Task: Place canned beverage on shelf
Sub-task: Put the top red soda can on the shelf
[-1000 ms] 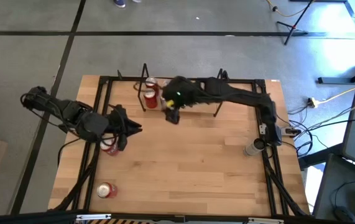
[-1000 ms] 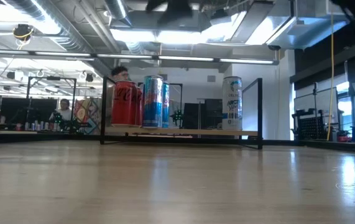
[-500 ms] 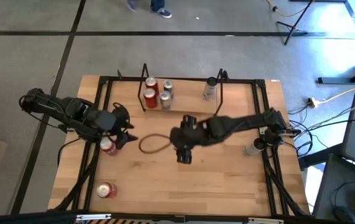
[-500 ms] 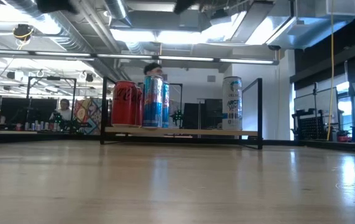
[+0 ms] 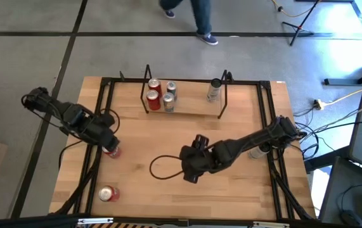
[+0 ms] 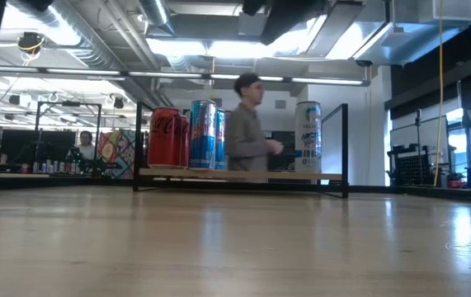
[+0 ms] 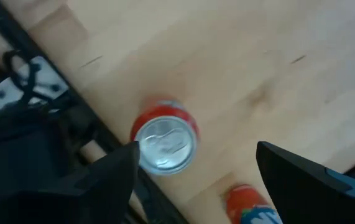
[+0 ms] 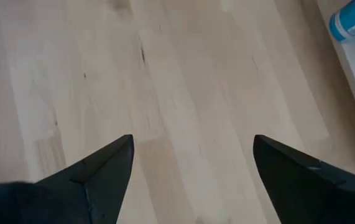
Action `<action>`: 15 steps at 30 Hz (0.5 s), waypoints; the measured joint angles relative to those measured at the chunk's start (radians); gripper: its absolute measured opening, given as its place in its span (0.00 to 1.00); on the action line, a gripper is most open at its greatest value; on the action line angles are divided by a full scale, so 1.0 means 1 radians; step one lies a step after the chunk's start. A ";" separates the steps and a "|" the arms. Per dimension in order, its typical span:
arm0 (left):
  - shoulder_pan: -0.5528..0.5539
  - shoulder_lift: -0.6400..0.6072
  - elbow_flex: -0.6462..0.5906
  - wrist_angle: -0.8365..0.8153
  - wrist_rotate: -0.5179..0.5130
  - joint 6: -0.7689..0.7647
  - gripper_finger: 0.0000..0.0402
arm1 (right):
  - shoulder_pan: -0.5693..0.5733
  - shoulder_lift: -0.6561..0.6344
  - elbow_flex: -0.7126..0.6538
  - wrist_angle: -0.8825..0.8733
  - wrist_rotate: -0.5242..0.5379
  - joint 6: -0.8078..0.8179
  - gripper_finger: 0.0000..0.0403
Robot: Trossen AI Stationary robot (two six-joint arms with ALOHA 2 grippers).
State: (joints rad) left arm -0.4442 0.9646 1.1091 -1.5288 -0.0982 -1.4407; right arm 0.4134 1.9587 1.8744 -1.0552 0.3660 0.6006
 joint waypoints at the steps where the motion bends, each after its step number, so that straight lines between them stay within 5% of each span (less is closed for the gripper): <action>1: -0.007 0.001 0.000 -0.009 -0.003 -0.016 0.79 | 0.004 0.000 0.000 0.008 0.007 0.002 0.79; 15: -0.043 0.101 -0.002 -0.043 0.000 -0.080 0.79 | 0.014 0.000 0.000 0.044 0.010 0.005 0.79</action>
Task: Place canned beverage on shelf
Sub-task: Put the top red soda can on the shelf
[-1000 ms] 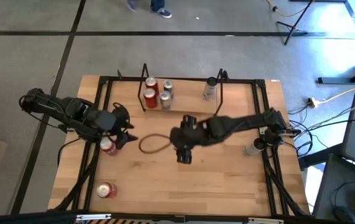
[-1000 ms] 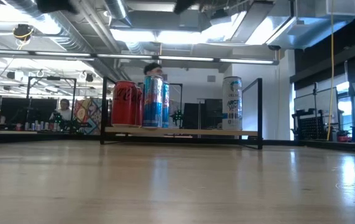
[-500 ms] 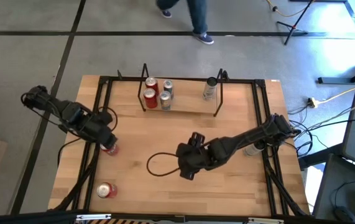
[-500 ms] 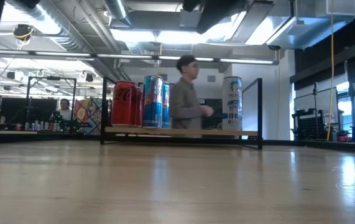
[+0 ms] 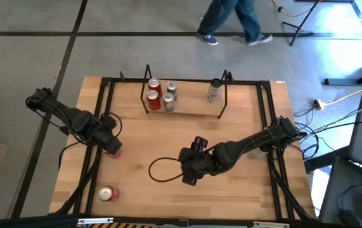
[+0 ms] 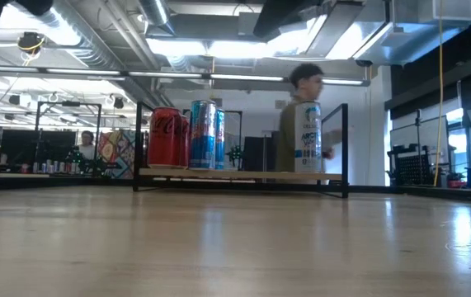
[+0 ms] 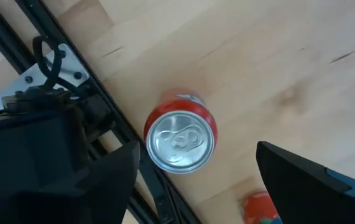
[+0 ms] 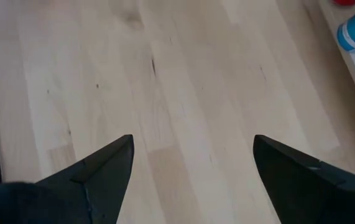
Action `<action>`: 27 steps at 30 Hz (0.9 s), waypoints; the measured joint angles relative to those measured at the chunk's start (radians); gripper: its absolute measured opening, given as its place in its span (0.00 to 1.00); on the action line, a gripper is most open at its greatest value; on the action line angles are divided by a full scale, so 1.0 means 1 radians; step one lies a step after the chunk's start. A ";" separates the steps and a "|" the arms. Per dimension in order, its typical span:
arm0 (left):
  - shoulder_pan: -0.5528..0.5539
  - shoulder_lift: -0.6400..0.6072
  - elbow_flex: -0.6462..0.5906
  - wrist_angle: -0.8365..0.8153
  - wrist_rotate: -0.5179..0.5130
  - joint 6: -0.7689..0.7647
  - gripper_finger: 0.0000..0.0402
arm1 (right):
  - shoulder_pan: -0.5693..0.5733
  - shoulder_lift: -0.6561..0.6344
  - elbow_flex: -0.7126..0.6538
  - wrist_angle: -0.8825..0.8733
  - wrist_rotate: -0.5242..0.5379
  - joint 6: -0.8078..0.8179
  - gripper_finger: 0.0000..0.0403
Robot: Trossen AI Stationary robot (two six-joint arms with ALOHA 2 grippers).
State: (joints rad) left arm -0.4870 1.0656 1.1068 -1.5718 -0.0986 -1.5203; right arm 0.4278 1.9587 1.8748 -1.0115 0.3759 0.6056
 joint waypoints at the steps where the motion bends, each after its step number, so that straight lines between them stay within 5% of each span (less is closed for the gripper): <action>1: -0.001 0.008 -0.002 0.001 0.000 0.001 0.79 | 0.000 0.000 0.000 0.001 -0.001 0.000 0.79; 11: -0.007 0.015 -0.177 0.073 0.053 0.006 0.79 | 0.020 0.000 0.000 0.017 0.000 0.023 0.79; 27: -0.007 -0.029 -0.157 0.133 0.067 0.039 0.79 | 0.023 0.000 0.000 0.013 -0.002 0.017 0.79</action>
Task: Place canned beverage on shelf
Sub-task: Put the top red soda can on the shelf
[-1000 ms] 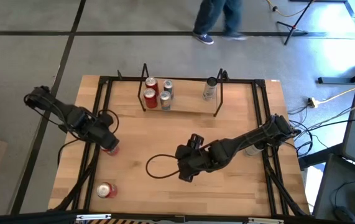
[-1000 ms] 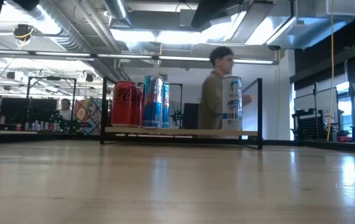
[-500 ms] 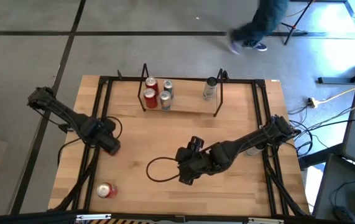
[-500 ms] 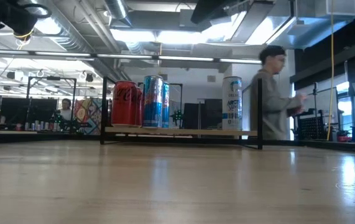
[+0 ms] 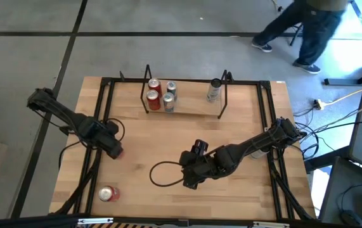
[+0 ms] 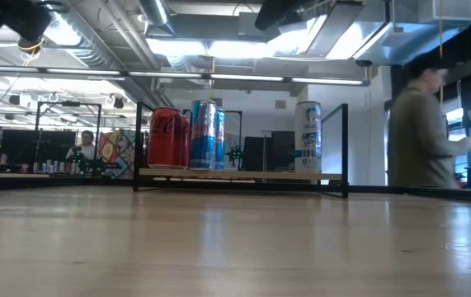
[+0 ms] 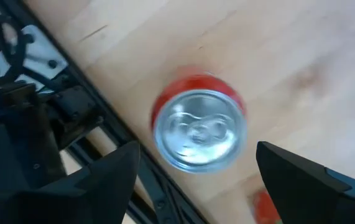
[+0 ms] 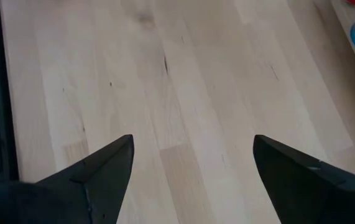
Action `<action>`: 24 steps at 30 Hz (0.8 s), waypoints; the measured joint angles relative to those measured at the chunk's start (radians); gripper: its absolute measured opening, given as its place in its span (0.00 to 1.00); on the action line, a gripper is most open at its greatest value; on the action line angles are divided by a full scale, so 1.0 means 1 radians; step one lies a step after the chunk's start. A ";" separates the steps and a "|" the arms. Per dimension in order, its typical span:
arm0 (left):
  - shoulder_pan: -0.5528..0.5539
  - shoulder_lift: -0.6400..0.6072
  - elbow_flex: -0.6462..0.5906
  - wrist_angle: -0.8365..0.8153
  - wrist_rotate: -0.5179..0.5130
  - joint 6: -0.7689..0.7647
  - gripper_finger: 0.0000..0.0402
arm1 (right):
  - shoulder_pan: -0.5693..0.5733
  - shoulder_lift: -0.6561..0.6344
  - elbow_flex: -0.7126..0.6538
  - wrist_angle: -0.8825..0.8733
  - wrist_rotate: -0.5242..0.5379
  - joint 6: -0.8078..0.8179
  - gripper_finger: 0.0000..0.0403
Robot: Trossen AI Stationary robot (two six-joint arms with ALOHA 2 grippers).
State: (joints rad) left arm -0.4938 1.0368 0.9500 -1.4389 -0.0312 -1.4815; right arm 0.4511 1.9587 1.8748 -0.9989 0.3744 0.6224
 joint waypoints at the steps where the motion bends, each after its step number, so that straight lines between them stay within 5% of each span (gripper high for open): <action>1: 0.000 -0.006 0.011 0.003 -0.001 0.006 0.79 | 0.000 0.000 0.000 0.000 0.000 -0.002 0.79; 24: 0.000 -0.028 -0.136 0.123 0.016 0.105 0.79 | 0.000 0.000 0.000 -0.007 0.000 -0.029 0.79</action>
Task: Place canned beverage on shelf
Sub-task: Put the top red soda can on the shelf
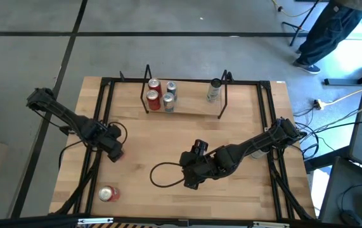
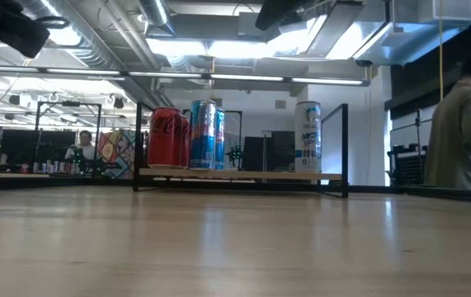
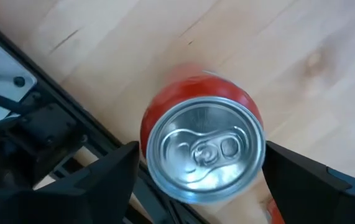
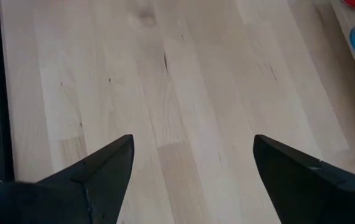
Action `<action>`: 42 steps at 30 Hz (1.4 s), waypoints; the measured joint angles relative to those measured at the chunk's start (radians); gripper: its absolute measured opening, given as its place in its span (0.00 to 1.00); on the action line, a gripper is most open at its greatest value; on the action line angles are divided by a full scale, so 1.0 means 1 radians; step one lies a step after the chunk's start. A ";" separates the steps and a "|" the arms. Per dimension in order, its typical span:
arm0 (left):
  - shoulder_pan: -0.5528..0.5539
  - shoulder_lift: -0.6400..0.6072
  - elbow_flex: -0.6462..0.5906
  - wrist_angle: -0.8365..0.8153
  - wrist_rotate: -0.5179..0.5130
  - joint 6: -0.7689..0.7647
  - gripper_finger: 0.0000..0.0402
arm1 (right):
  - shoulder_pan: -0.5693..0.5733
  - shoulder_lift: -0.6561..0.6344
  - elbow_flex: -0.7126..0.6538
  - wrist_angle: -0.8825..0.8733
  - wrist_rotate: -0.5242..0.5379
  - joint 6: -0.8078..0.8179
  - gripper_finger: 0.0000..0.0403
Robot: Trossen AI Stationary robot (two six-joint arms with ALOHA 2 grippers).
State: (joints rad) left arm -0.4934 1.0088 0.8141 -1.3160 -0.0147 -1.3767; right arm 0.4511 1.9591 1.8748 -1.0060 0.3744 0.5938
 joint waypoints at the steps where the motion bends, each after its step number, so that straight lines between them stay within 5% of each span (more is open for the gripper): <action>1: 0.000 0.000 -0.009 0.003 0.000 0.001 0.79 | 0.000 0.000 0.000 0.000 0.000 0.000 0.79; 8: 0.007 -0.001 -0.060 0.133 -0.032 0.104 0.78 | 0.000 0.000 0.000 -0.020 -0.001 0.000 0.79; 16: 0.011 0.003 -0.064 0.307 -0.034 0.243 0.62 | 0.028 -0.049 0.000 -0.105 -0.008 -0.028 0.79; 21: 0.023 0.047 0.010 0.427 -0.116 0.371 0.62 | 0.049 -0.128 -0.055 -0.144 -0.044 -0.076 0.79; 26: 0.084 0.189 0.153 0.453 -0.151 0.519 0.62 | 0.046 -0.295 -0.284 -0.059 -0.054 -0.062 0.79; 34: 0.234 0.543 0.474 0.453 -0.046 0.742 0.62 | 0.045 -0.588 -0.698 0.157 -0.081 -0.039 0.79; 42: 0.328 0.852 0.760 0.391 0.015 0.857 0.62 | 0.045 -0.681 -0.869 0.161 -0.114 -0.029 0.79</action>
State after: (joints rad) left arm -0.1655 1.8611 1.5740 -0.9252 0.0002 -0.5196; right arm 0.4957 1.2781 1.0059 -0.8451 0.2608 0.5648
